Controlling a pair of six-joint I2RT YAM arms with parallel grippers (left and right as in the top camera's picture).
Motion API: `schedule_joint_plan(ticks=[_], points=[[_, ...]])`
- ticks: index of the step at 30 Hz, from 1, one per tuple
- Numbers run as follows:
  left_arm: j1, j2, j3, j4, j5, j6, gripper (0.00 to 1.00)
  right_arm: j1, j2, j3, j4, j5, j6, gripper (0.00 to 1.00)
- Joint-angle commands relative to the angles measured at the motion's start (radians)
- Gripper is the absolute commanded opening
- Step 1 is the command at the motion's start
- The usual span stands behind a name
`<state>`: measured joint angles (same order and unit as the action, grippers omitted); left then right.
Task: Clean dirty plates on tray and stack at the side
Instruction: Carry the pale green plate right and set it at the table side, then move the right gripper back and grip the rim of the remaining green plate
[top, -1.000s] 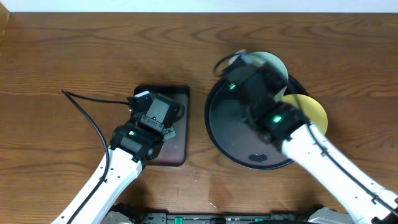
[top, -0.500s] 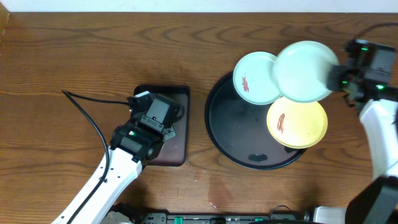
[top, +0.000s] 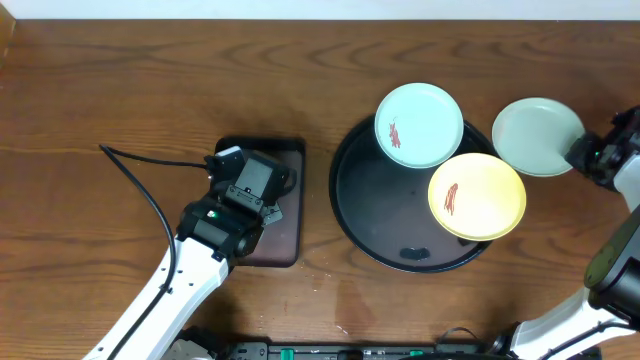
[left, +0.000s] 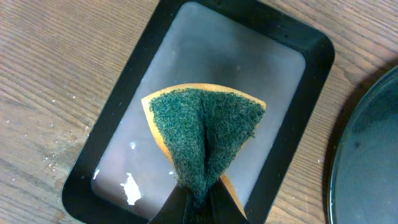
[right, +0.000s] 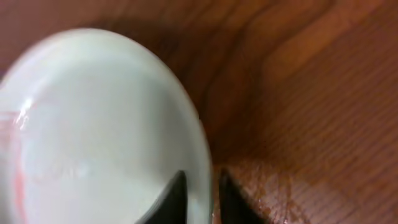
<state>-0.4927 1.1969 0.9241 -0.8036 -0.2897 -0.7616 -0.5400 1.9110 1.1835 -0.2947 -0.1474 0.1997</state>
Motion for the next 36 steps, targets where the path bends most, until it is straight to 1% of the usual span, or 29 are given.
schedule_joint_plan(ticks=[1,2,3,4,5,6,8,10,11,13,16,20,21,23,26,32,34,36], points=[[0.005,-0.002,-0.004,0.004,-0.006,0.002,0.07,0.000,-0.029,0.016,0.037,-0.072,0.013,0.38],[0.005,-0.002,-0.004,0.005,-0.006,0.002,0.07,0.000,-0.042,0.016,0.050,-0.120,0.013,0.48],[0.005,-0.002,-0.004,0.005,-0.006,0.002,0.08,0.002,-0.057,0.016,0.066,-0.179,0.013,0.54],[0.005,-0.002,-0.004,0.005,-0.006,0.002,0.08,0.005,-0.073,0.016,0.083,-0.242,0.013,0.56],[0.005,-0.002,-0.004,0.005,-0.006,0.002,0.08,0.010,-0.088,0.016,0.100,-0.301,0.014,0.55],[0.005,-0.002,-0.004,0.006,-0.006,0.002,0.07,0.022,-0.107,0.016,0.124,-0.381,0.013,0.52],[0.005,-0.002,-0.004,0.012,-0.006,0.002,0.07,0.054,-0.137,0.016,0.151,-0.466,0.013,0.47],[0.005,-0.002,-0.004,0.021,-0.006,0.002,0.08,0.109,-0.165,0.016,0.152,-0.467,-0.008,0.41],[0.005,-0.002,-0.004,0.027,-0.006,0.002,0.08,0.157,-0.174,0.016,0.144,-0.445,-0.050,0.41],[0.005,-0.002,-0.004,0.029,-0.006,0.002,0.08,0.225,-0.175,0.015,0.134,-0.385,-0.088,0.43],[0.005,-0.002,-0.004,0.027,-0.003,0.002,0.08,0.360,-0.153,0.015,0.102,-0.195,-0.116,0.50],[0.005,-0.002,-0.004,0.027,0.034,0.002,0.08,0.511,-0.092,0.015,0.097,0.055,-0.115,0.50],[0.005,-0.002,-0.004,0.027,0.041,0.002,0.06,0.539,-0.075,0.015,0.097,0.117,-0.114,0.50],[0.005,-0.002,-0.004,0.027,0.044,0.002,0.08,0.578,-0.045,0.015,0.100,0.219,-0.114,0.50],[0.005,-0.002,-0.004,0.027,0.044,0.002,0.08,0.611,-0.004,0.015,0.100,0.340,-0.116,0.49],[0.005,-0.002,-0.004,0.031,0.044,0.002,0.08,0.611,0.068,0.015,0.102,0.238,-0.119,0.49],[0.005,-0.002,-0.004,0.034,0.044,0.002,0.08,0.612,0.082,0.015,0.104,0.219,-0.119,0.48],[0.005,-0.002,-0.004,0.034,0.043,0.002,0.08,0.613,0.087,0.015,0.109,0.193,-0.120,0.45]])
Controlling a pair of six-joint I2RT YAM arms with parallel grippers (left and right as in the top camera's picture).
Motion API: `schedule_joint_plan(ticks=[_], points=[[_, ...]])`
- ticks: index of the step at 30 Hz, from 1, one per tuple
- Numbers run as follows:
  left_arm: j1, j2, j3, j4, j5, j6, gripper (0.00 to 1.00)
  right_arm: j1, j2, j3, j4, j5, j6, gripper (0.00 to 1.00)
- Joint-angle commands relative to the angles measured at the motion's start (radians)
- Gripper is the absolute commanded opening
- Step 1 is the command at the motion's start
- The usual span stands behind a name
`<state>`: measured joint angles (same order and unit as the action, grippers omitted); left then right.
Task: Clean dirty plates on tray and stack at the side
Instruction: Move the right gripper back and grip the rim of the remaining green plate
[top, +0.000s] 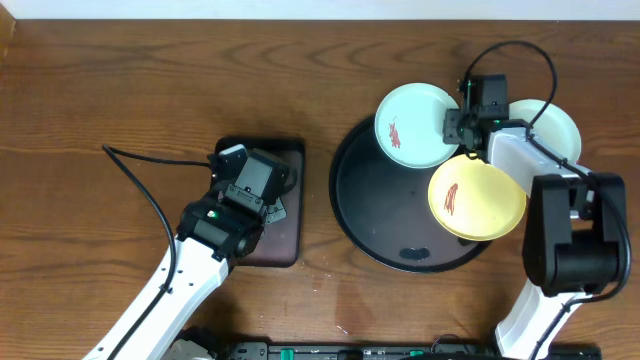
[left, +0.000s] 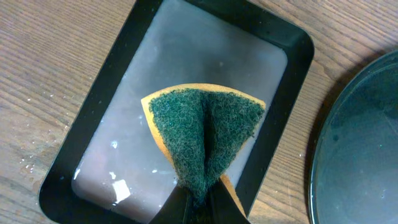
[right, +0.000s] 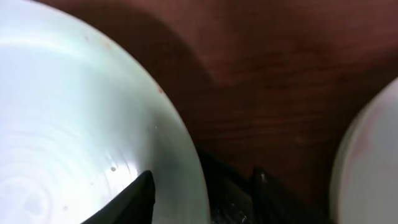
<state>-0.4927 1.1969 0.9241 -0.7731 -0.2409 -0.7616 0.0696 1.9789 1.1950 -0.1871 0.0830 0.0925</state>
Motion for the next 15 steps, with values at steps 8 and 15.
schedule_joint_plan(ticks=[8,15], points=[[0.005,-0.002,-0.004,0.005,-0.005,0.002,0.08,0.008,0.018,0.004,0.011,-0.107,-0.012,0.14],[0.005,-0.002,-0.004,0.013,-0.005,0.002,0.08,0.038,0.018,0.004,-0.014,-0.152,-0.011,0.01]])
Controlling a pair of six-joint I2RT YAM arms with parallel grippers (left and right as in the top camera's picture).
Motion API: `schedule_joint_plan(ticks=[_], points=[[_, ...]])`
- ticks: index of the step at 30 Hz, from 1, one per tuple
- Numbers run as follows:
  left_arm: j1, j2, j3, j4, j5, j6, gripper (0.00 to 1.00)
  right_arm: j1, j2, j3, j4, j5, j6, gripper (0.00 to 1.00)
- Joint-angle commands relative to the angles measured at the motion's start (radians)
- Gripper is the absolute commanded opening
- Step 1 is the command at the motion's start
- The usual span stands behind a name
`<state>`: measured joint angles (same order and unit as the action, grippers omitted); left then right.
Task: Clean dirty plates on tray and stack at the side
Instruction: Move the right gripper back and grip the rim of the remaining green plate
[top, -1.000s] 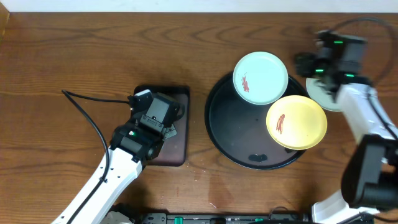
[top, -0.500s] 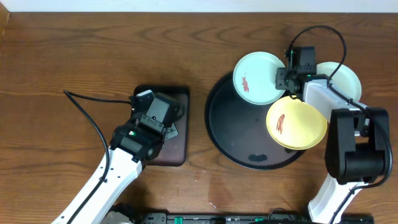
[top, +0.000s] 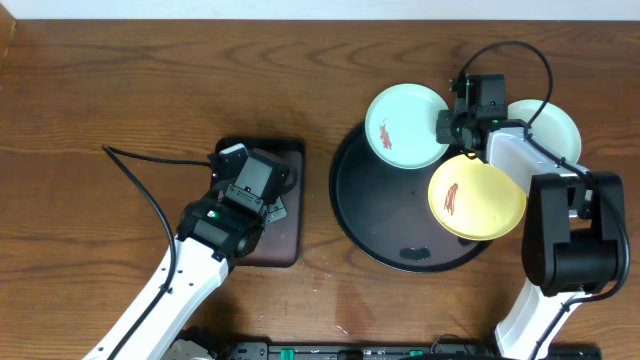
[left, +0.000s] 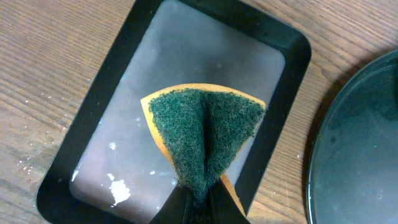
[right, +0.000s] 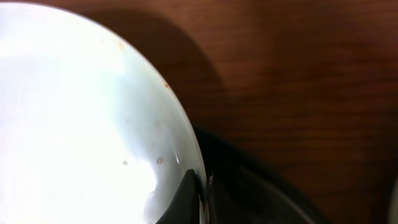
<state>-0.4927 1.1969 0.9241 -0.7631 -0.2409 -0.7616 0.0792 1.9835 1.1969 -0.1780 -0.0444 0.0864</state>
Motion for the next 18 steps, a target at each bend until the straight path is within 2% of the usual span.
schedule_joint_plan(ticks=[1,4,8,18], points=[[0.005,-0.002,-0.004,0.008,-0.005,0.002,0.08,0.036,0.014,0.002,-0.038,-0.025,-0.005,0.01],[0.004,-0.002,-0.004,0.043,0.025,0.024,0.08,0.057,0.014,0.002,-0.094,-0.039,-0.005,0.01],[0.002,0.003,-0.004,0.149,0.184,0.111,0.08,0.089,0.014,0.002,-0.182,-0.071,-0.005,0.01],[0.002,0.121,-0.004,0.323,0.363,0.072,0.08,0.118,-0.002,0.002,-0.418,-0.072,-0.006,0.01]])
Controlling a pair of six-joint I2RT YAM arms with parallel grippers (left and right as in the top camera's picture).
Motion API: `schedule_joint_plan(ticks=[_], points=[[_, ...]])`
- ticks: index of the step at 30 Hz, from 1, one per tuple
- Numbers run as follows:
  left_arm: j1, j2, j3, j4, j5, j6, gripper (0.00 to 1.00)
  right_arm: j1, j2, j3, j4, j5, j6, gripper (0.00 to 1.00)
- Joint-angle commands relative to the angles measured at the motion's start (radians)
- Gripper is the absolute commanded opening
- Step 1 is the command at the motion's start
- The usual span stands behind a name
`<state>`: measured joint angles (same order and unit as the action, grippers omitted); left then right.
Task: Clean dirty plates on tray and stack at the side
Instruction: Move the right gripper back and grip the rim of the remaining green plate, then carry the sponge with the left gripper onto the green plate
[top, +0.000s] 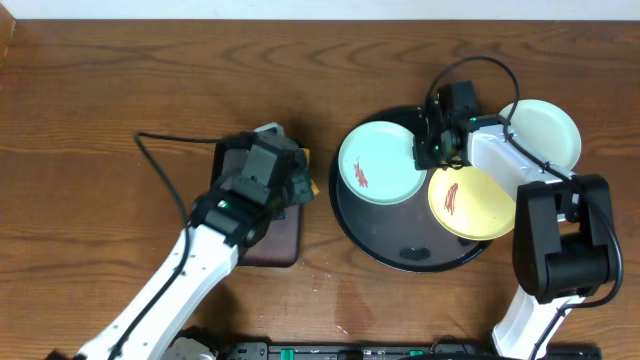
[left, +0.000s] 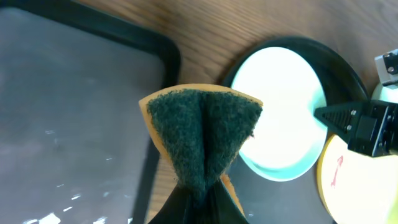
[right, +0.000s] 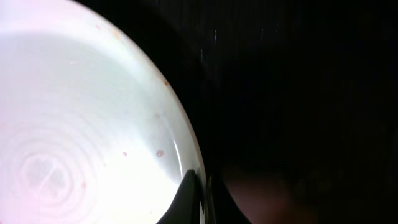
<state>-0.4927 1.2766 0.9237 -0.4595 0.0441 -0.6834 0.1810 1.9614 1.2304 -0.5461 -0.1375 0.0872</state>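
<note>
A light blue plate (top: 378, 163) with a red smear sits over the left part of the round black tray (top: 390, 240). My right gripper (top: 424, 150) is shut on its right rim (right: 198, 168). A yellow plate (top: 478, 200) with a red smear lies on the tray's right side. A clean pale green plate (top: 545, 130) rests on the table to the right. My left gripper (left: 200, 198) is shut on a folded green and yellow sponge (left: 202, 134), held between the rectangular black tray (top: 270, 250) and the blue plate (left: 280, 118).
The rectangular black tray (left: 62, 124) holds a film of soapy water. A black cable (top: 165, 170) runs across the wood to the left of my left arm. Bare wooden table lies to the left and at the back.
My right gripper has carried the blue plate left, onto the round tray's left part. My left gripper has moved right with the sponge, off the rectangular tray toward the blue plate.
My right gripper was at the pale green plate on the table while my left held the sponge over the soapy tray. Then the right gripper stood open at the blue plate's rim, then shut on it. Now that plate lies further left, the sponge beside it.
</note>
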Motion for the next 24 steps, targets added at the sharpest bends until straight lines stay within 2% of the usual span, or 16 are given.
schedule_joint_plan(ticks=[1,7,12,17,24], points=[[0.002,0.058,-0.003,0.035,0.097,-0.008,0.08,0.015,0.010,-0.032,-0.061,0.020,-0.006,0.01],[-0.015,0.144,-0.003,0.175,0.237,-0.009,0.07,0.016,-0.077,-0.032,-0.163,0.021,-0.063,0.01],[-0.077,0.195,-0.003,0.290,0.242,-0.009,0.08,0.026,-0.104,-0.032,-0.269,0.025,-0.165,0.01],[-0.122,0.259,-0.003,0.372,0.218,-0.012,0.08,0.026,-0.103,-0.050,-0.249,0.024,-0.171,0.01],[-0.164,0.371,-0.003,0.480,0.217,-0.154,0.07,0.026,-0.103,-0.055,-0.231,0.024,-0.171,0.01]])
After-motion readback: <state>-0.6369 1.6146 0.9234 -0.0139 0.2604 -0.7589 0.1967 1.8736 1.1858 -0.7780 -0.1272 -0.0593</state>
